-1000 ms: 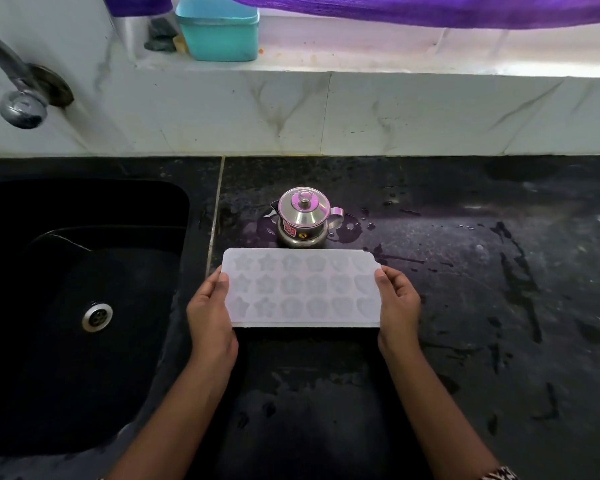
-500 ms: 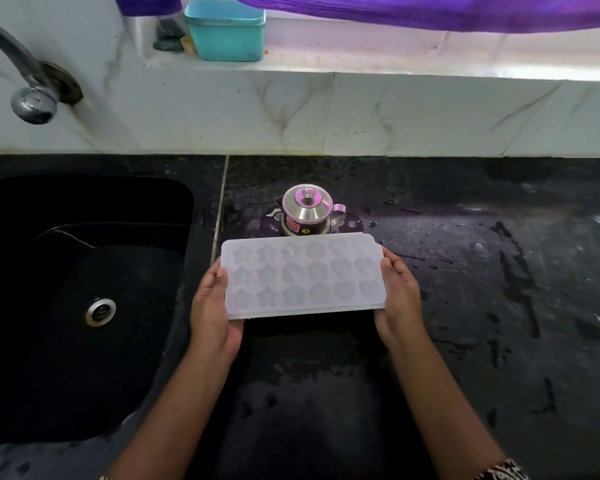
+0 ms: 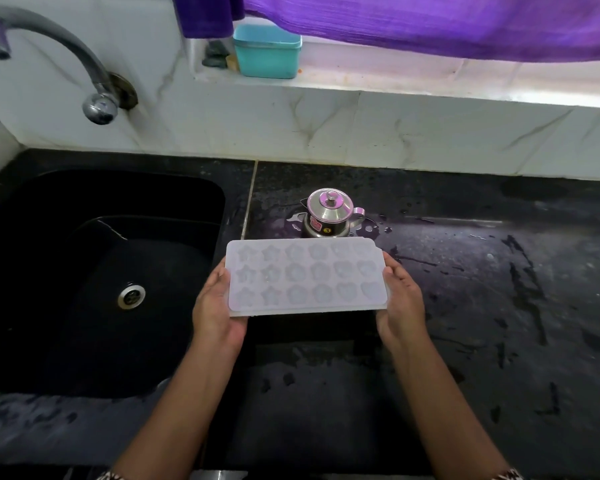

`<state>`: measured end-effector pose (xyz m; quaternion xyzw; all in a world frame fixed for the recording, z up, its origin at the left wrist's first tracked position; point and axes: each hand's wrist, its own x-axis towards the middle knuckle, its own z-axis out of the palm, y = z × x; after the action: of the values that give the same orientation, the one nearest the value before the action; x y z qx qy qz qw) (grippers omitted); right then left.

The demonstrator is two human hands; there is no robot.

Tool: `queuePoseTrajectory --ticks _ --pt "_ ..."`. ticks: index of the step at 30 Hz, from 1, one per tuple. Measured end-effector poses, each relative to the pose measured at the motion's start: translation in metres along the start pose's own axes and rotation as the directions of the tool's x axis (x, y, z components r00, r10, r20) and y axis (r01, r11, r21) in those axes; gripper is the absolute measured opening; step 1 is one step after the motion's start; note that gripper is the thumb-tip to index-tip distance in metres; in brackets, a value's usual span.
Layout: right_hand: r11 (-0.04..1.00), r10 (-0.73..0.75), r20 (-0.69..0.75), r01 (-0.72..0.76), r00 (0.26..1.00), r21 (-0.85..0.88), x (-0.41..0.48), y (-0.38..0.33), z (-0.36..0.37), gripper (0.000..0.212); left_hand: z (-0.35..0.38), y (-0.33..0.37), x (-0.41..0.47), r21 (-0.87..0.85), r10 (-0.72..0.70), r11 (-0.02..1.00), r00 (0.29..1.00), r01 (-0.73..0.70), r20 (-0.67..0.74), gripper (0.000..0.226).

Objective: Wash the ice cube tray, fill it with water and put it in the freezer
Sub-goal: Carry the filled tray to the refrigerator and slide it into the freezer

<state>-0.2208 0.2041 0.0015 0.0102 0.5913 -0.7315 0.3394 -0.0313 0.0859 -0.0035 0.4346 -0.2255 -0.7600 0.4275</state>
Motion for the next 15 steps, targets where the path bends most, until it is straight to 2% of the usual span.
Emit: queuePoseTrajectory --ticks 15 --pt "0.998 0.001 0.139 0.007 0.99 -0.057 -0.068 0.041 0.062 0.03 -0.082 0.069 -0.036 -0.12 0.009 0.993 0.999 -0.014 -0.048 0.037"
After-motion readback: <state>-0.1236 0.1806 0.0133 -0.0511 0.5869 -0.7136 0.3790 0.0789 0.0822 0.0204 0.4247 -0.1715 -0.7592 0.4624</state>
